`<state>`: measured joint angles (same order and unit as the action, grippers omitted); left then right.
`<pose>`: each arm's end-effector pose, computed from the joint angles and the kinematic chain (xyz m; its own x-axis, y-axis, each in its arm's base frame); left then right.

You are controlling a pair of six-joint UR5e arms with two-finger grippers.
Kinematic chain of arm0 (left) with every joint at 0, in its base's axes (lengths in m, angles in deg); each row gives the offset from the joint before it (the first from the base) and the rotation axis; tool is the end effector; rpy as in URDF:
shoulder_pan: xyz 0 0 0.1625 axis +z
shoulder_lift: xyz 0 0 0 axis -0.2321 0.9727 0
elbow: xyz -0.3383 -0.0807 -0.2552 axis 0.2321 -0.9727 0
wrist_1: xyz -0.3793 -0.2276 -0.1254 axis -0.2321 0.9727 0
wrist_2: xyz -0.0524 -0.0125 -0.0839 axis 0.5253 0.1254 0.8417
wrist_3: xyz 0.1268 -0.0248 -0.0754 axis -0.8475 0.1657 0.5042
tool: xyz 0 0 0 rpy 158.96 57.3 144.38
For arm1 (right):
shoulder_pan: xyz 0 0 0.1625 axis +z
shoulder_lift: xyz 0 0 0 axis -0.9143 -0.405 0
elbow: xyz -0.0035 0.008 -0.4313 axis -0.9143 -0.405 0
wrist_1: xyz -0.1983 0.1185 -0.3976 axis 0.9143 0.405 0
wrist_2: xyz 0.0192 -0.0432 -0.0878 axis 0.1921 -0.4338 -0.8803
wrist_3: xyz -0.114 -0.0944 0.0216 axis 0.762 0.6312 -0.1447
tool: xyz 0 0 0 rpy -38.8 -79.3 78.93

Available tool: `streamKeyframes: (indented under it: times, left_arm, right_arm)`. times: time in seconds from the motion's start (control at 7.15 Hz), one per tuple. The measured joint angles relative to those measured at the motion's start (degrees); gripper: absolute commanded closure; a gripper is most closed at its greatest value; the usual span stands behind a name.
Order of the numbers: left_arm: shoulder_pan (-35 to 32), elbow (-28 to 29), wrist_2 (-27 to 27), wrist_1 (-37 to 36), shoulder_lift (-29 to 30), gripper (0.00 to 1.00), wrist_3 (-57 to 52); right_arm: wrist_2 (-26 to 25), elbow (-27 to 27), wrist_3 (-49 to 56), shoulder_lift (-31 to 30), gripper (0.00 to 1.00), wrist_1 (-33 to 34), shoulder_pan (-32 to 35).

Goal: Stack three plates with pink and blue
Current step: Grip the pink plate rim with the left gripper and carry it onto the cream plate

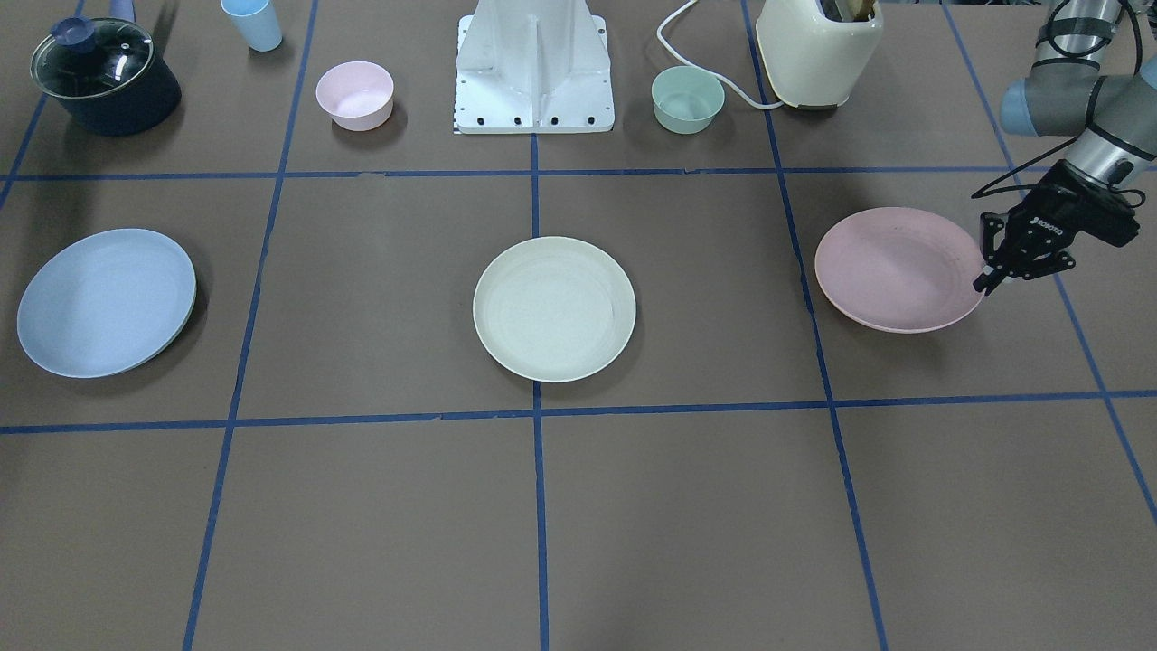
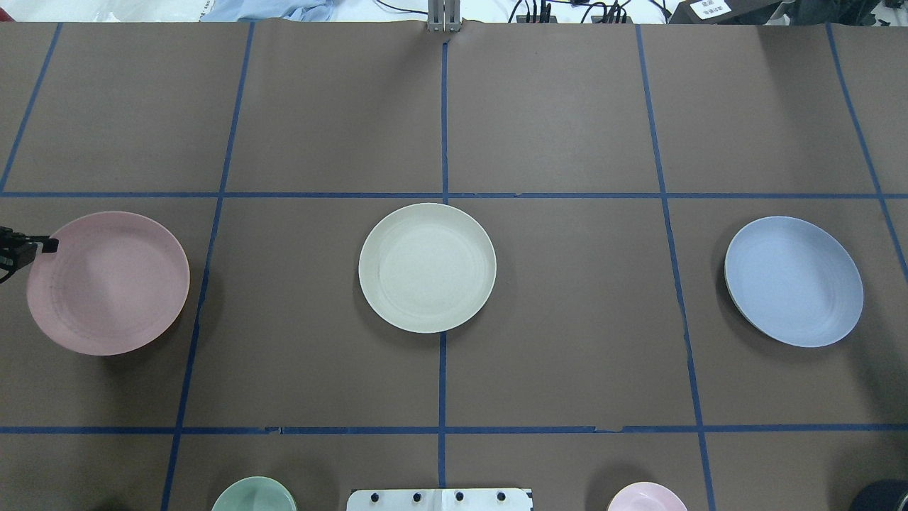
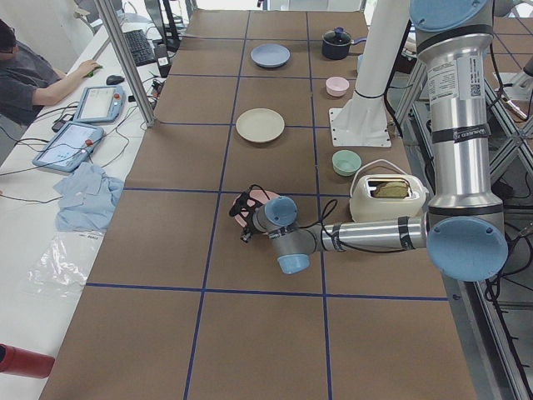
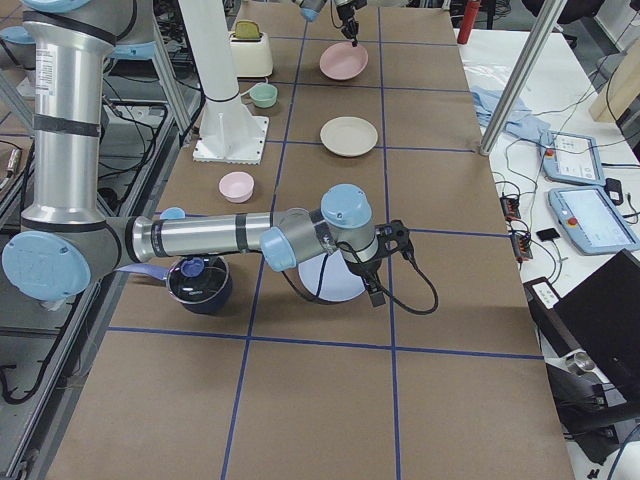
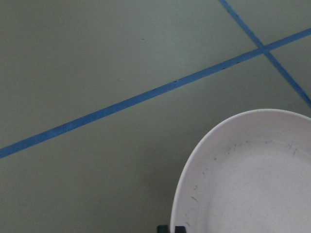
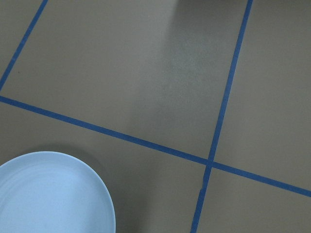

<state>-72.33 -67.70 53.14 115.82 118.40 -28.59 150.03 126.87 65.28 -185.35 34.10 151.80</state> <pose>0.2281 -0.4822 0.6339 0.5165 0.4779 -0.7105 0.0963 0.7921 0.6028 -0.0071 -0.5276 0.6004 0.7190 -0.2785 0.6368 0.0136 0.9217 0.3877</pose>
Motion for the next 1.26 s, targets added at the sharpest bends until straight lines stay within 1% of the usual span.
streamKeyframes:
  times: [0.14, 0.28, 0.42, 0.56, 0.7, 0.84, 0.98, 1.26]
  left_arm:
    - [-1.3, -4.7, 1.8, -7.0, 2.1, 1.00, 0.3]
    - [-1.8, -10.6, 2.2, -17.0, 5.1, 1.00, 0.7]
    - [-1.7, -14.8, 1.9, -24.5, 8.5, 1.00, 3.1]
    - [0.5, -16.8, 0.9, -28.0, 12.1, 1.00, 8.4]
    - [5.2, -17.1, -1.6, -29.2, 15.8, 1.00, 14.4]
    - [11.3, -16.1, -5.6, -30.6, 20.7, 1.00, 20.9]
    - [16.4, -14.4, -9.8, -33.2, 25.8, 1.00, 25.6]
    - [22.7, -9.2, -16.3, -36.7, 33.0, 1.00, 30.8]
  right_arm:
    - [0.0, 0.0, 0.0, 0.0, 0.00, 0.0, 0.0]
    - [0.0, 0.0, 0.0, 0.0, 0.00, 0.0, 0.0]
    - [0.0, 0.0, -0.1, 0.0, 0.00, 0.0, 0.0]
    - [-0.1, 0.0, -0.1, 0.0, 0.00, 0.0, 0.0]
    - [-0.1, 0.0, -0.1, 0.0, 0.00, 0.0, 0.0]
    - [-0.1, 0.0, -0.1, 0.0, 0.00, 0.0, 0.0]
    - [-0.1, 0.0, -0.1, 0.1, 0.00, 0.0, 0.0]
    - [-0.1, -0.1, -0.2, 0.1, 0.00, 0.0, 0.0]
